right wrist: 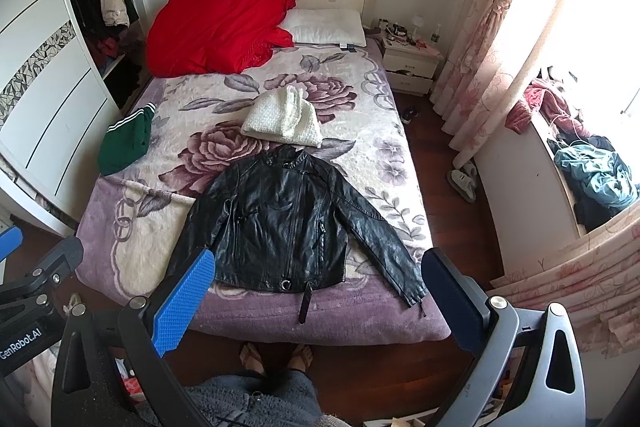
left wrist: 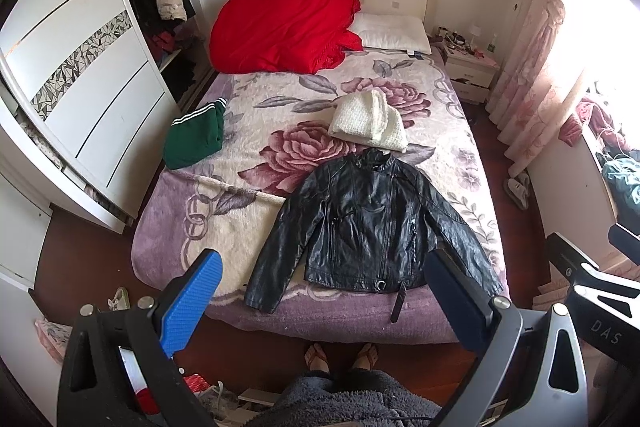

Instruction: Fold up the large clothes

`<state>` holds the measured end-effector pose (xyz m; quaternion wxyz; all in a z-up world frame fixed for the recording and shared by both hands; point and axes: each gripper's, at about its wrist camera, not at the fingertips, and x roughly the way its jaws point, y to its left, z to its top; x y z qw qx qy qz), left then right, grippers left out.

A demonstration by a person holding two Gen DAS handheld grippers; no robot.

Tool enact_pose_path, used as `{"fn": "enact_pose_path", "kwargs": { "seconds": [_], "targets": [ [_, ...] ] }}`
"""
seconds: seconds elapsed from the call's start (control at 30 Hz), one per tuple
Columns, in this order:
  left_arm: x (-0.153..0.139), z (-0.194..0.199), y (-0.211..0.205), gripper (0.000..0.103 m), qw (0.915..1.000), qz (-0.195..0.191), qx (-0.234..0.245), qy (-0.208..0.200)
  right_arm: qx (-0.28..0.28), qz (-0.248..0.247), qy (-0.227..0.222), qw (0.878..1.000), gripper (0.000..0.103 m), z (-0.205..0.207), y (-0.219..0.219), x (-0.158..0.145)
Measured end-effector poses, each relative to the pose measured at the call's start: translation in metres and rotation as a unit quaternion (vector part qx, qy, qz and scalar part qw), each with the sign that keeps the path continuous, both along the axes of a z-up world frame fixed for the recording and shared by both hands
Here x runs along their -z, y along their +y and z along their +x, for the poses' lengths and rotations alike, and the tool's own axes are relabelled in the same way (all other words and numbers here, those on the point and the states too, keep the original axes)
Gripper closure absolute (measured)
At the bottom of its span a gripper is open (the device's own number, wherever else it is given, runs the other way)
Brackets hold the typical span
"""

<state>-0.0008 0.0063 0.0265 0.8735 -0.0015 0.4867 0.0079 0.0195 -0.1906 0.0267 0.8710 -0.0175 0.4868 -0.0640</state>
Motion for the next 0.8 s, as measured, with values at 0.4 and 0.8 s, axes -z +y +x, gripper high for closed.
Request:
{"fn": "enact_pose_path", "kwargs": {
  "seconds": [0.4, 0.8],
  "targets": [
    [-0.003, -0.001, 0.003, 0.0, 1.0, 0.0, 0.001, -0.006, 0.001, 0.0, -0.003, 1.0, 0.0, -0.003, 0.0, -0.006],
    [-0.011, 0.005, 0.0, 0.0, 0.9999, 0.002, 0.006, -0.013, 0.001, 0.002, -0.008, 1.0, 0.0, -0.005, -0.001, -0.011]
  ]
}}
